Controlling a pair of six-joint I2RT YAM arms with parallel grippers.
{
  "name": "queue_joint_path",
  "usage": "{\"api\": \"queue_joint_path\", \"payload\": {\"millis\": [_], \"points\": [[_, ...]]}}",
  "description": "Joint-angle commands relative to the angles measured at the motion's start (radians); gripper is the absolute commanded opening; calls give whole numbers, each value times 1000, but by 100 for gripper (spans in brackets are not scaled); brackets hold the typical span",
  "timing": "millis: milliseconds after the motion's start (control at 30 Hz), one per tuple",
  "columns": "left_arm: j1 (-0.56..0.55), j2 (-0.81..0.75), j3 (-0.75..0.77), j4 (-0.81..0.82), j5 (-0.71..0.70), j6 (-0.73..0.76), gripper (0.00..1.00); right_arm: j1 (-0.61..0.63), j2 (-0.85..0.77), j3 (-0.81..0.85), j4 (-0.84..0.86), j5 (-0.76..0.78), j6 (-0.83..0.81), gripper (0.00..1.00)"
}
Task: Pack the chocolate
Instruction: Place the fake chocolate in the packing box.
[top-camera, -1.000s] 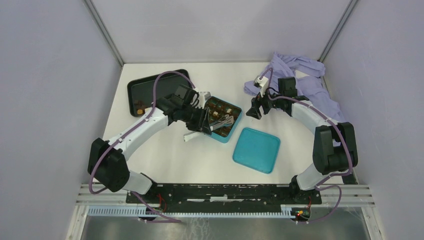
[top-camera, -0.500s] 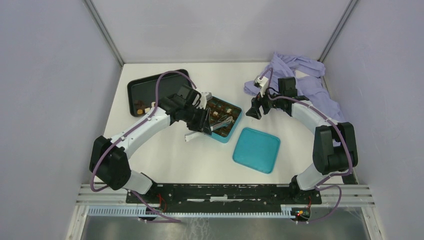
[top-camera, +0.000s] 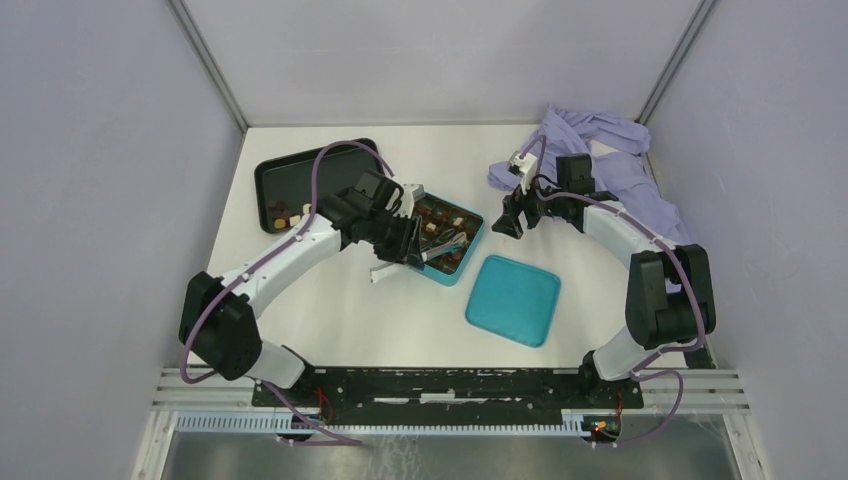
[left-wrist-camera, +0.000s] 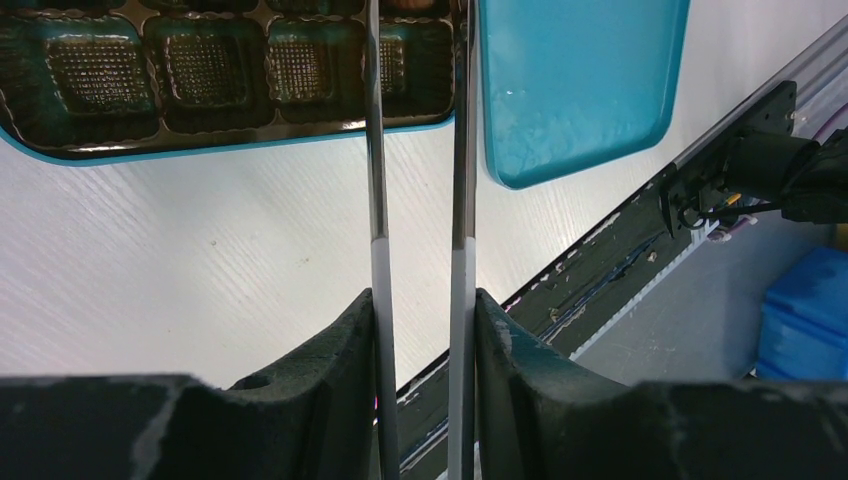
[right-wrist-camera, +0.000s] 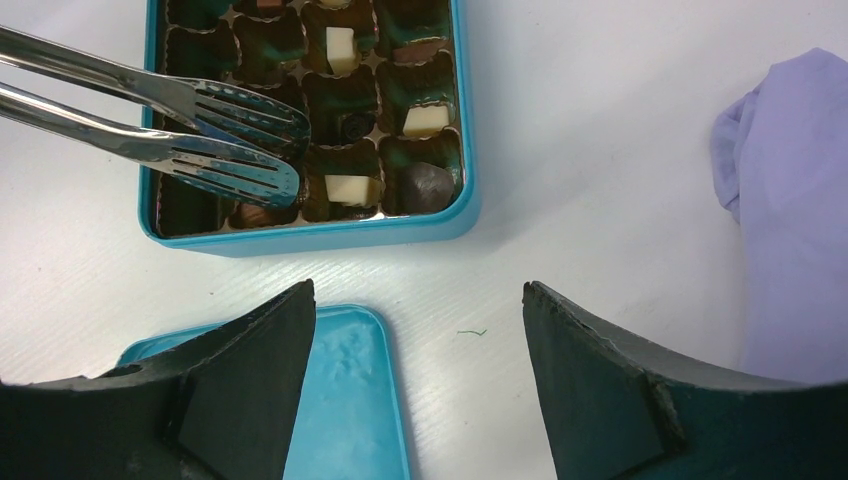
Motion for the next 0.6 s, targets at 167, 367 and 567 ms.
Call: {"api": "queue_joint_path", "payload": {"millis": [167, 367, 567], "points": [[-6, -24, 61, 11, -11, 23, 42, -9, -2, -3, 28, -26, 4, 82], [-4, -61, 97, 30, -77, 1, 40, -10, -5, 0, 28, -29, 6, 82], [28, -100, 113, 58, -191, -22, 39, -10, -10, 0, 28, -32, 6, 82]]}}
